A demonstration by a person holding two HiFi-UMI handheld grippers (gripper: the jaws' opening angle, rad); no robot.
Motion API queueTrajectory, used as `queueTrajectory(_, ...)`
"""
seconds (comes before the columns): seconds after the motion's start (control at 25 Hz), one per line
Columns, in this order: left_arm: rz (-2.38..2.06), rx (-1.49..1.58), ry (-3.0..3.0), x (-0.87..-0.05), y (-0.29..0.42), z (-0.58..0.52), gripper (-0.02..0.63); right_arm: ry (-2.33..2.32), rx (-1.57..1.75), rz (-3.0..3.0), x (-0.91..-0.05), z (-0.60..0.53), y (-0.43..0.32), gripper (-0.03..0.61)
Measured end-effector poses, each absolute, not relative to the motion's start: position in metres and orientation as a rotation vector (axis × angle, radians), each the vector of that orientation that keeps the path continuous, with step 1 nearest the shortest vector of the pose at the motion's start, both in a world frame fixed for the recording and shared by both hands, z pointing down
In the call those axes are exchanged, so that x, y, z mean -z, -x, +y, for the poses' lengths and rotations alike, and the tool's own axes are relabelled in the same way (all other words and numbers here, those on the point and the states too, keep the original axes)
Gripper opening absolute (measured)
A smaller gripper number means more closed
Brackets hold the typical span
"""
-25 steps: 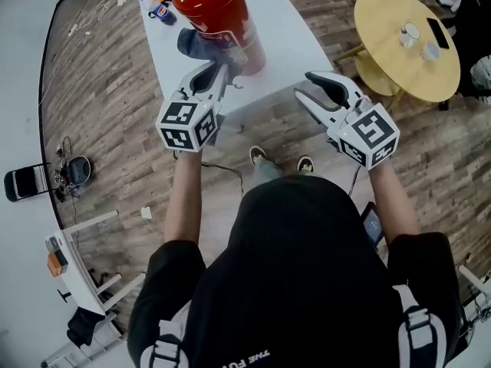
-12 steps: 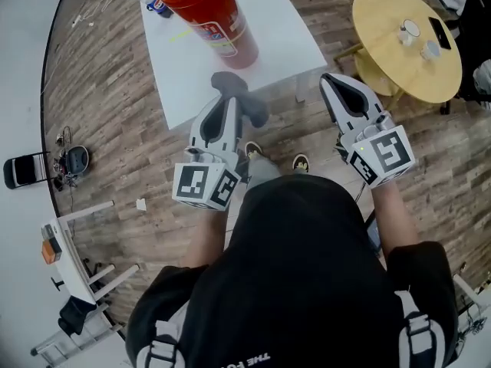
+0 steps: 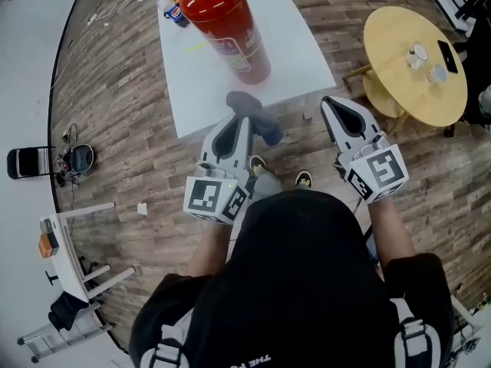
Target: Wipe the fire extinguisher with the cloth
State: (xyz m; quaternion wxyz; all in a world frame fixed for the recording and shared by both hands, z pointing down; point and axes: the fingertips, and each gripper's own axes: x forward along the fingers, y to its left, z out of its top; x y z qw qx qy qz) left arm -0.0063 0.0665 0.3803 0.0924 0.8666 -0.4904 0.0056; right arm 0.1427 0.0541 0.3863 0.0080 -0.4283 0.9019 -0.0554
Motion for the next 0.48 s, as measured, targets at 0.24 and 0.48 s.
queueTrajectory(0.24,-1.472,0.001,-2.552,-0.378,0.013,0.064,0.043,1.313,0.180,2.834,-0.389,0.047,-0.133,0.017)
queueTrajectory(0.48,-1.470,-0.020,-2.550,-0.383,0.015,0.066,0.043,1.280,0.182,2.850,-0.389,0.046,-0.120,0.017)
